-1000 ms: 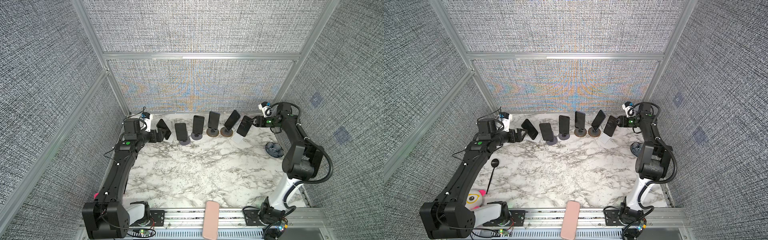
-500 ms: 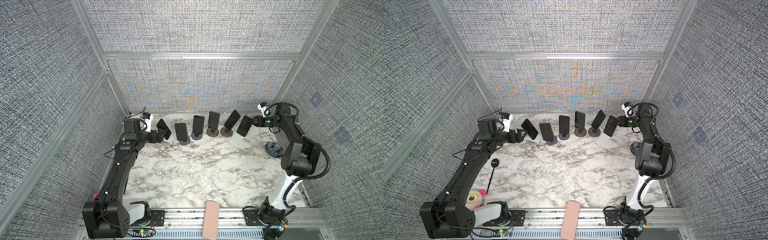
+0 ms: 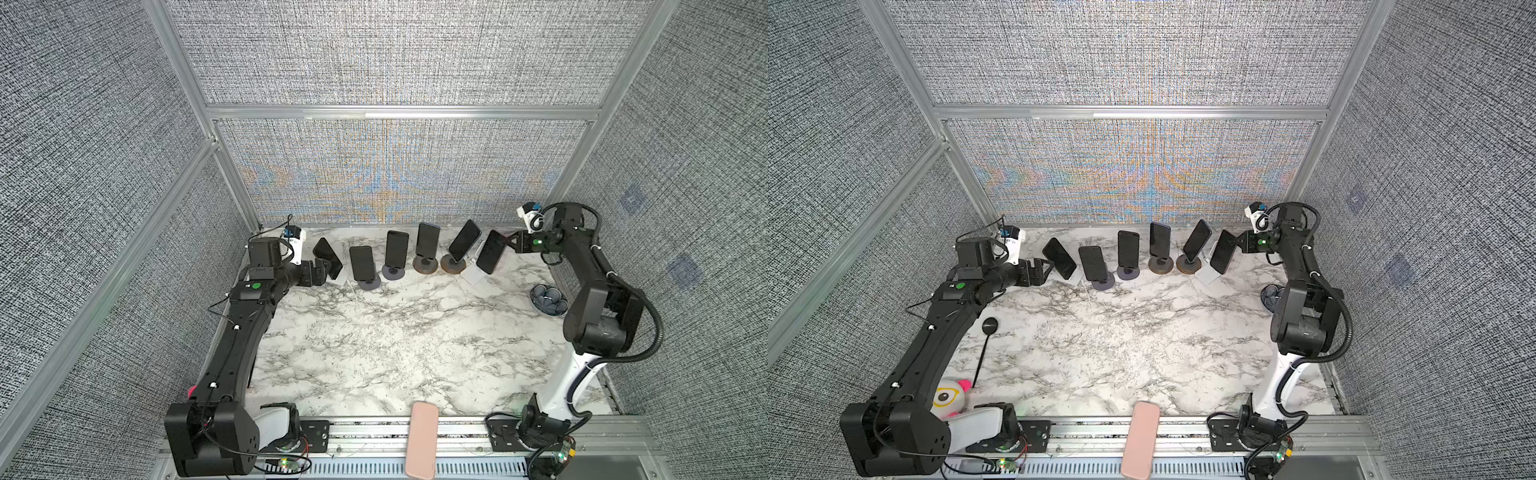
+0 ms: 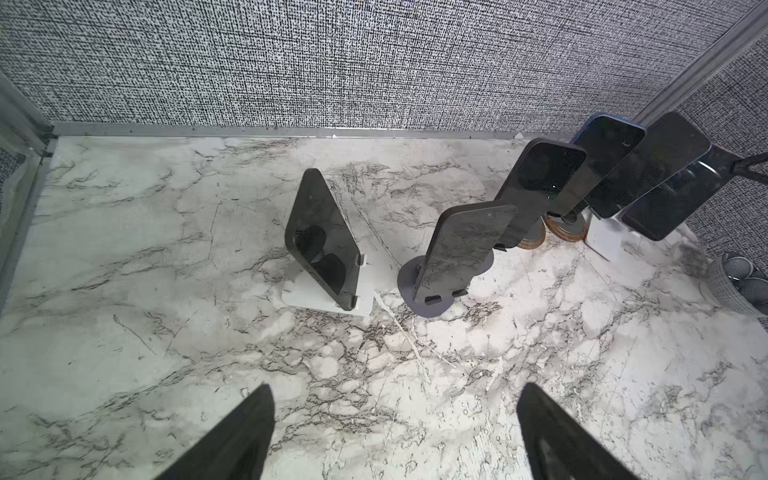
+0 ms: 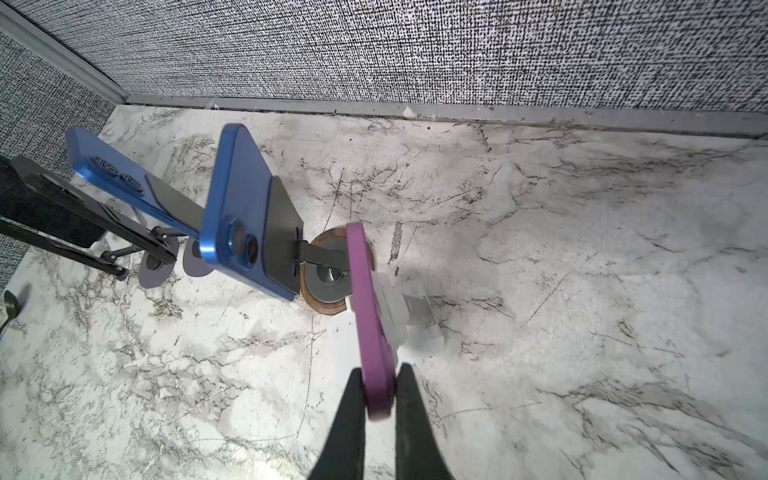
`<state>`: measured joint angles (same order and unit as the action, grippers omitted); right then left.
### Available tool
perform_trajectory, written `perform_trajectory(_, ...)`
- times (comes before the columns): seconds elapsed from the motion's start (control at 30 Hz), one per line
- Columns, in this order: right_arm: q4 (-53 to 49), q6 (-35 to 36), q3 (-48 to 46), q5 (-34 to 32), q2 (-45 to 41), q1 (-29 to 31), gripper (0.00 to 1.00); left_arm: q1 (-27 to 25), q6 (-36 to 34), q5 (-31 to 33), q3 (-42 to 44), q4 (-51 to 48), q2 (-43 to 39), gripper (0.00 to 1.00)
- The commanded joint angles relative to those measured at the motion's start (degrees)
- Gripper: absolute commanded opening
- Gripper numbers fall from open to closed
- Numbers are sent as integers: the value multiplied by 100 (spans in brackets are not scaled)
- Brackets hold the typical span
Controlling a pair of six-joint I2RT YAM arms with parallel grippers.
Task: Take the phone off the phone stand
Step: 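Close the right gripper on the pink-edged phone and lift it off the stand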
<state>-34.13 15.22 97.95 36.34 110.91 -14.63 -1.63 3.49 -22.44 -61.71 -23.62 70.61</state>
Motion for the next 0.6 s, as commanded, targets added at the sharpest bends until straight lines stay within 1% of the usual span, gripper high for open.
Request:
perform_trajectory(0.0, -215, 203, 113, -96, -177, 5, 3, 1, -15, 32, -25, -19, 20, 92)
perform_trajectory(0.03, -249, 189, 126, -141, -228, 2, 0, -1, -15, 37, -30, -20, 27, 92)
perform_trajectory(0.2, -405, -72, 128, -433, -589, 4, 0, -1, -19, 37, -26, -18, 53, 92)
perform_trajectory(0.33, -483, -441, -4, -775, -963, 17, 0, 3, 2, 32, -16, 4, 43, 92)
perform_trajectory(0.4, -477, -760, -169, -938, -1230, 14, 0, 5, 19, 27, -20, 3, 50, 92)
perform_trajectory(0.5, -371, -1239, -603, -970, -1683, 60, 0, 1, 46, 90, -25, 6, 10, 91)
perform_trajectory(0.57, -392, -1461, -887, -1081, -2004, 119, 0, 2, 113, 383, -21, 25, -136, 90)
